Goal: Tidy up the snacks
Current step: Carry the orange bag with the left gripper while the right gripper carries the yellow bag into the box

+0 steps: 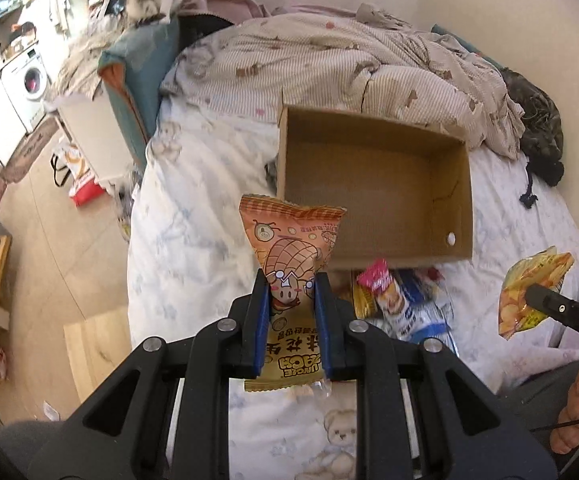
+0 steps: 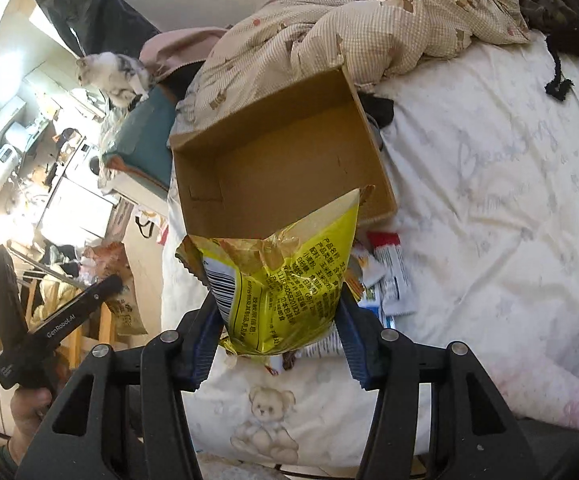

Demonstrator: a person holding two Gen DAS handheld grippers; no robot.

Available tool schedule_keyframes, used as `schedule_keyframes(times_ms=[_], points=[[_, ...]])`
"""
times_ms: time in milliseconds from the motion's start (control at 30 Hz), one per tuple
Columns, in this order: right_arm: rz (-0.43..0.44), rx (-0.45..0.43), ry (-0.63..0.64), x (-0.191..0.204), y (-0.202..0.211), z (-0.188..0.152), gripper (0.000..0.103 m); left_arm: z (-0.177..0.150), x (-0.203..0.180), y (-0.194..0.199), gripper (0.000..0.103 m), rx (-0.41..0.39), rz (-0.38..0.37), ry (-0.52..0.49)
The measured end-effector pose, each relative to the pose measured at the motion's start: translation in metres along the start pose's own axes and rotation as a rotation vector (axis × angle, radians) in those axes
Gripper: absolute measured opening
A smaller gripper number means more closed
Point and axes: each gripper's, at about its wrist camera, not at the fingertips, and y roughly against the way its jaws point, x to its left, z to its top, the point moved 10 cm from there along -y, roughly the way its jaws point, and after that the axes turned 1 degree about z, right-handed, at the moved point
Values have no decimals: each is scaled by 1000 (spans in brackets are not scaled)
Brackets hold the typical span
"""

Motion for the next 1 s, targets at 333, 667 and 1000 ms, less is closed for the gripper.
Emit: schedule_keyframes(times_ms=[333, 667, 1000], points=[[-53, -62, -18, -10, -18, 39, 56, 39, -13, -12, 17, -60, 9, -10], [-73, -112, 46, -8, -46, 81, 56, 64, -35, -42, 17, -85, 19, -53], [-153, -121, 68, -34, -83, 84, 57, 62, -48, -88, 18, -148, 44, -125]])
